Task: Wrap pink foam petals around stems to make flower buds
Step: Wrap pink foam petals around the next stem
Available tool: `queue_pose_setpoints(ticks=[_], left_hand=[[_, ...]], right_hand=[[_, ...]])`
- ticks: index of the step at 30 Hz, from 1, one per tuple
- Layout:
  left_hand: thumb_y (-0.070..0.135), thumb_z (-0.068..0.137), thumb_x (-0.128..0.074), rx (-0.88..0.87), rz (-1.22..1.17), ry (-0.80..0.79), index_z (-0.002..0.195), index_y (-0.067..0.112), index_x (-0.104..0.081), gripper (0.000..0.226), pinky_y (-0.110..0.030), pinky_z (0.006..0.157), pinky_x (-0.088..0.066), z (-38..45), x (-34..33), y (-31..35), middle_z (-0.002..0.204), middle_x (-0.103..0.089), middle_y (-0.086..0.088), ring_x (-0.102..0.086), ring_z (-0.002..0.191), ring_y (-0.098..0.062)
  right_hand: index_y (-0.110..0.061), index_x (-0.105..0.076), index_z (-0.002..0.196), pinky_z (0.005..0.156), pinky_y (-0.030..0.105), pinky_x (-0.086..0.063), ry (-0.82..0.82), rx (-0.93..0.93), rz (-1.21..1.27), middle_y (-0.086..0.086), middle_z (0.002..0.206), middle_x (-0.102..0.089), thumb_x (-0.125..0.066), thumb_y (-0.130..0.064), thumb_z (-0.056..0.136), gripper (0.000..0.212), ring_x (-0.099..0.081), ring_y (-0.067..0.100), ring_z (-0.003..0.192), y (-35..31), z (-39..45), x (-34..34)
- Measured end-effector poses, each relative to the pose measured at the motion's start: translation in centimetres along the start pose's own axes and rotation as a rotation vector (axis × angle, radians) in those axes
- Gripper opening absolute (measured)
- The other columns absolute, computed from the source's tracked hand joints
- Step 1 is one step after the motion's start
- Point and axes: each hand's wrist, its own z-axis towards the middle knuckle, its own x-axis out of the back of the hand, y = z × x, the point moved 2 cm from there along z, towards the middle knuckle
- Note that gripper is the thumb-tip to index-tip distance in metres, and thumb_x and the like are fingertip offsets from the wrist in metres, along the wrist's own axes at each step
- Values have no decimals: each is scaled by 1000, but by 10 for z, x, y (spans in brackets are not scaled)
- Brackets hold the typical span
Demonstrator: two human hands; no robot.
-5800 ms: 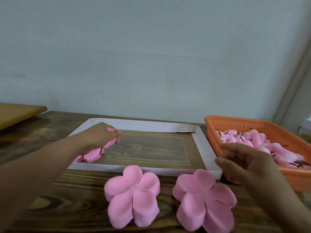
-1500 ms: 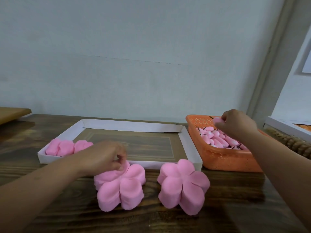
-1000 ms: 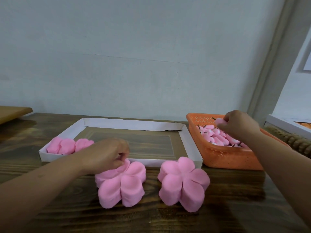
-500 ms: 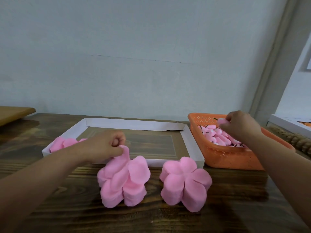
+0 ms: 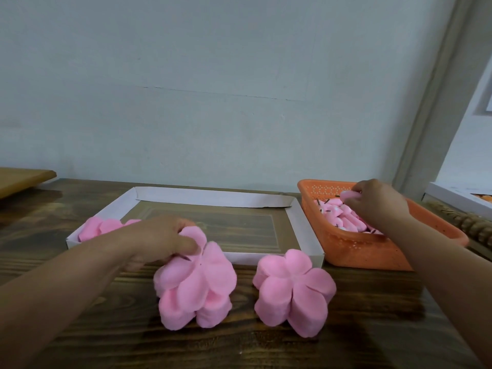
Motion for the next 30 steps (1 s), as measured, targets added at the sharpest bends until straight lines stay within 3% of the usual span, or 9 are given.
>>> queue_pose_setpoints(ticks=[7, 11, 15, 17, 20, 23, 25, 28, 30], left_hand=[[1, 89, -52, 131, -813, 34, 97, 4, -63, 14, -29, 59, -50, 0, -19, 19, 73, -67, -14, -63, 62, -24], [0, 90, -49, 147, -964, 56, 101, 0, -59, 15, -34, 70, -46, 6, -39, 33, 89, -62, -19, -58, 76, -28], [-1, 96, -40, 132, -1141, -14, 114, 0, -56, 25, -42, 85, -46, 11, -56, 41, 109, -56, -20, -55, 95, -30], [3, 98, -38, 144, -1227, -48, 125, -4, -51, 30, -43, 88, -45, 12, -62, 43, 118, -57, -21, -56, 103, -32], [10, 100, -40, 178, -1241, -16, 124, -2, -49, 28, -41, 74, -51, 13, -66, 40, 117, -62, -25, -62, 92, -31], [8, 100, -40, 171, -1248, 8, 93, 6, -52, 14, -22, 47, -47, 14, -67, 38, 61, -57, -6, -52, 48, -14], [7, 100, -40, 155, -1243, 46, 83, 7, -49, 19, -18, 41, -45, 14, -67, 38, 48, -51, -2, -48, 38, -11], [9, 99, -44, 111, -1134, 77, 95, 1, -57, 15, -25, 45, -53, 9, -69, 41, 69, -62, -11, -59, 54, -19], [9, 98, -45, 71, -1066, 63, 108, -4, -59, 21, -36, 62, -60, 7, -71, 45, 94, -67, -24, -66, 76, -30]], right_hand=[[5, -66, 85, 58, 29, -37, -10, 193, 372, 27, 80, -65, -59, -24, 87, 30, -52, 32, 62, -42, -14, 14], [-3, -68, 85, 52, 29, -40, -167, 399, 541, 9, 61, -55, -63, -27, 87, 25, -44, 14, 52, -90, -46, 29], [-15, -72, 92, 61, 26, -43, -320, 571, 518, 0, 78, -67, -61, -15, 86, 13, -52, 6, 59, -116, -82, 29], [-12, -71, 93, 72, 32, -46, -357, 593, 494, 2, 82, -67, -61, -19, 85, 14, -57, 12, 69, -121, -90, 27], [-10, -69, 89, 90, 45, -38, -349, 609, 395, 4, 77, -64, -58, -18, 85, 14, -55, 16, 70, -122, -94, 24], [-12, -68, 85, 94, 49, -39, -318, 592, 340, -1, 71, -60, -56, -18, 83, 13, -53, 14, 69, -119, -94, 23], [-12, -67, 81, 93, 51, -41, -309, 581, 331, -2, 66, -57, -55, -17, 82, 13, -51, 14, 66, -119, -95, 23], [-5, -58, 70, 87, 49, -44, -259, 585, 284, 7, 64, -53, -53, -15, 81, 16, -47, 20, 62, -121, -97, 23], [-10, -51, 62, 68, 39, -44, -246, 595, 253, 7, 64, -51, -52, -15, 80, 19, -45, 19, 60, -123, -100, 23]])
